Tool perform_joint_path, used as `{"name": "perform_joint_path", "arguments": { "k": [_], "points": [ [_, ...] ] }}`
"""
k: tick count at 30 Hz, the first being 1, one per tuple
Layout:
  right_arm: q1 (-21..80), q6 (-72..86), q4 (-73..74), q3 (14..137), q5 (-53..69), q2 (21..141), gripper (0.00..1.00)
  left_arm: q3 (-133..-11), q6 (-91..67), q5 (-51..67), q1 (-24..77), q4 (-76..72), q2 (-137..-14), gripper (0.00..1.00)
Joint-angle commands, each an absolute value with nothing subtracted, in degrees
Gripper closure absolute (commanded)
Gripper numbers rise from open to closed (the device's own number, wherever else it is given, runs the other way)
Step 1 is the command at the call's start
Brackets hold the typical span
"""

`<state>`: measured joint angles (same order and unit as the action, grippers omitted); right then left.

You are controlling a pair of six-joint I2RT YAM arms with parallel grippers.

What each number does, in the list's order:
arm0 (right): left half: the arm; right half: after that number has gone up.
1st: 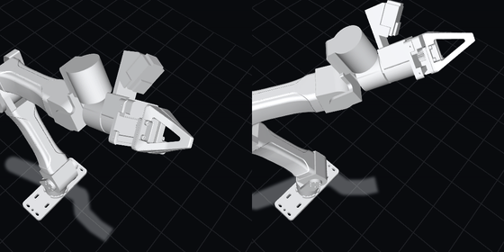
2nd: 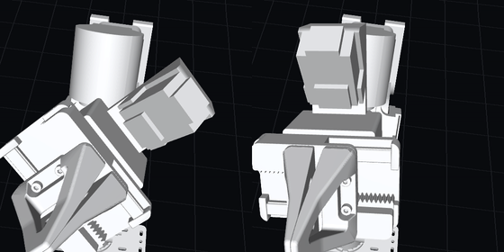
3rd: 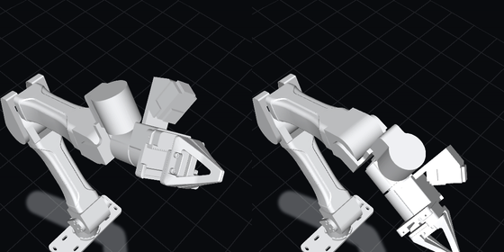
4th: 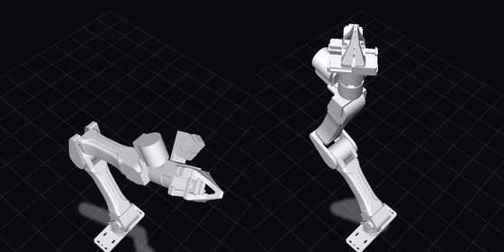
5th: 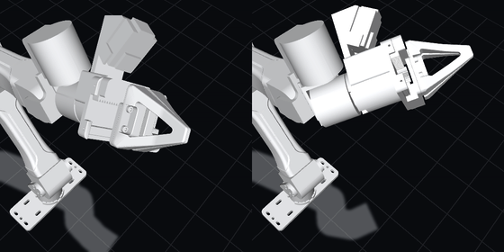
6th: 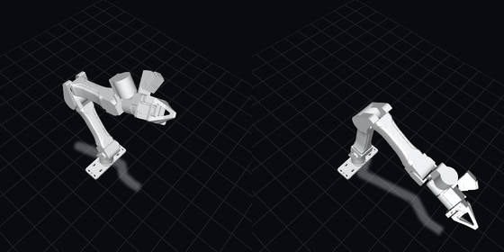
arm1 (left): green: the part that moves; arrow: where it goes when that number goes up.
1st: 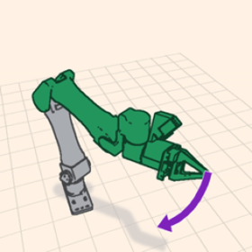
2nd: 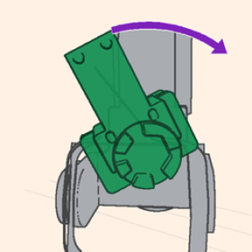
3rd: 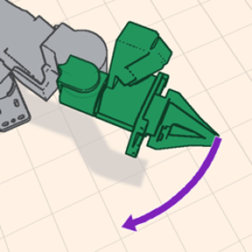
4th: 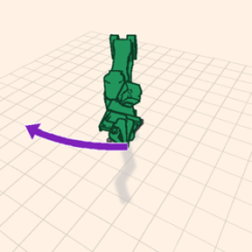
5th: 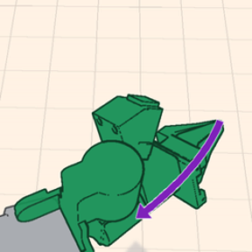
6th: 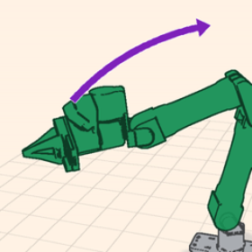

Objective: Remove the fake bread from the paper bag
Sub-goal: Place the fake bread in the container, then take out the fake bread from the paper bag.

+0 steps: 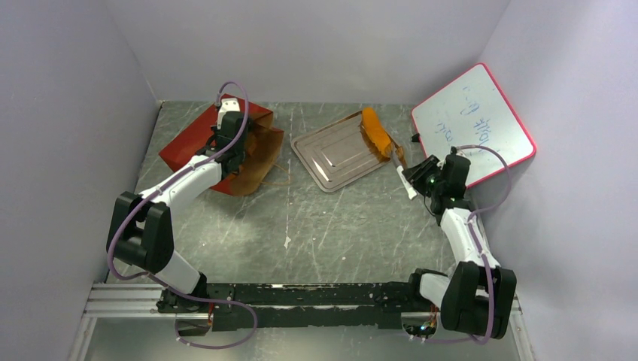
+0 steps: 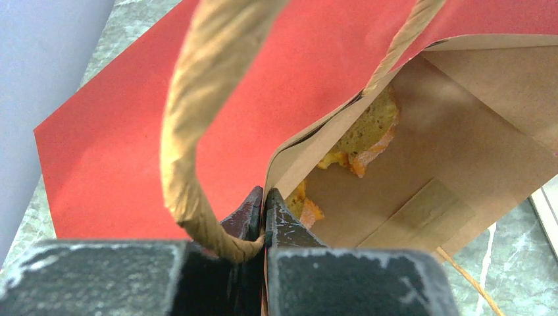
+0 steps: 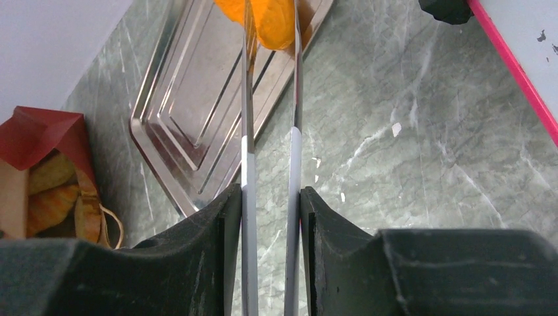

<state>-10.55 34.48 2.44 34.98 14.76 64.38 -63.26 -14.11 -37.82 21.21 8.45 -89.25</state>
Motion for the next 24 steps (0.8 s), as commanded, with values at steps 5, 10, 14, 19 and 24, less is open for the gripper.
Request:
{"name": "perform_joint_path", "arguments": {
  "k": [5, 10, 14, 19, 24],
  "points": [
    [-10.78, 34.89, 3.35, 35.57, 15.07, 58.95, 0.64, -65.38, -13.73, -37.89, 21.35, 9.14, -90.26, 0.93],
    [-9.84, 34.81, 4.36, 35.90, 15.15, 56.56, 0.65, -65.80, -13.07, -37.70, 21.36, 9.25, -90.17, 0.93],
    [-5.85, 34.16, 5.15, 36.63, 14.92, 54.52, 0.66, -66.08, -12.36, -37.14, 21.36, 9.36, -89.99, 0.93],
    [9.47, 33.28, 6.61, 39.42, 8.44, 54.01, 0.68, -65.88, -11.57, -35.52, 21.33, 9.33, -89.44, 0.93],
    [23.61, 36.28, 4.86, 41.41, 3.48, 55.55, 0.69, -65.94, -11.16, -34.04, 21.36, 9.94, -89.11, 0.93]
  ]
}}
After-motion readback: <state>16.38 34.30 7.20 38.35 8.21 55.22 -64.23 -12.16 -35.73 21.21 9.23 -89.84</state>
